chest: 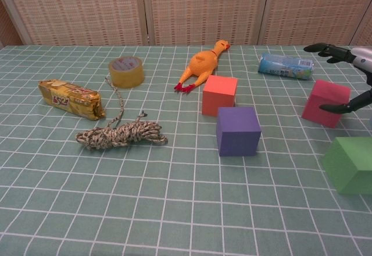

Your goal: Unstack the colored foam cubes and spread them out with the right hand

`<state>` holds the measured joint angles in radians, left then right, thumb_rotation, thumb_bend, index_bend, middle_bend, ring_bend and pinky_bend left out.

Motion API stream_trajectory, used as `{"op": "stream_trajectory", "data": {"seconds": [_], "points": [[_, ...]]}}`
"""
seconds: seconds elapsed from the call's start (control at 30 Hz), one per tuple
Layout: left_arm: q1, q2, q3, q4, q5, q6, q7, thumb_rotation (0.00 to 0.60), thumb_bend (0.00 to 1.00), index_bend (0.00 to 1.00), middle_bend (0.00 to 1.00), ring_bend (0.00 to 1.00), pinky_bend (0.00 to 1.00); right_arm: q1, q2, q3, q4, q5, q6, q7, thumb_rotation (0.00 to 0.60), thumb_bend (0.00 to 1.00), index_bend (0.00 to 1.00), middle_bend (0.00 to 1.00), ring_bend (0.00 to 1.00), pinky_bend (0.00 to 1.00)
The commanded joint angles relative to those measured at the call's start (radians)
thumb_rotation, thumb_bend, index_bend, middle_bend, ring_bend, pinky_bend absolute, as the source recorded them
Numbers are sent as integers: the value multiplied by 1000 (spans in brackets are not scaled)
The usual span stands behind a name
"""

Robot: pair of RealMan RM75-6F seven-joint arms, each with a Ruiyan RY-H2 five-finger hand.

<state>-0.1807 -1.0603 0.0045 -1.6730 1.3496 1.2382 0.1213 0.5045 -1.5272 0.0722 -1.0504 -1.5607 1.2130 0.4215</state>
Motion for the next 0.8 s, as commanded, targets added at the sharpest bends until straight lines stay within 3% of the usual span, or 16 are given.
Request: {"op": "stream_trajectory", "data": {"seconds": [0.03, 0.2, 0.37, 0.8], "points": [[0, 1, 1, -1, 0, 0, 2, 600, 463, 213, 161, 158, 359, 11, 28, -29, -100, -46, 6, -57, 600, 127, 0, 0, 0, 91], [0, 3, 1, -1, -1, -1, 1, 600, 462, 213, 161, 158, 359, 47, 67, -40, -238, -25, -95, -92, 600, 120, 0, 0, 0, 91], [-3, 2, -1, 2, -9, -10, 2, 600, 462, 213, 162, 159, 359, 74, 54, -52, -287, -5, -175, -107, 600, 118, 0, 0, 0, 91], [0, 8, -2, 1, -7, -2, -9, 600, 461, 213, 162, 160, 359, 129, -117, -21, -136, 17, -220, -140, 600, 118, 26, 0, 0, 92]]}}
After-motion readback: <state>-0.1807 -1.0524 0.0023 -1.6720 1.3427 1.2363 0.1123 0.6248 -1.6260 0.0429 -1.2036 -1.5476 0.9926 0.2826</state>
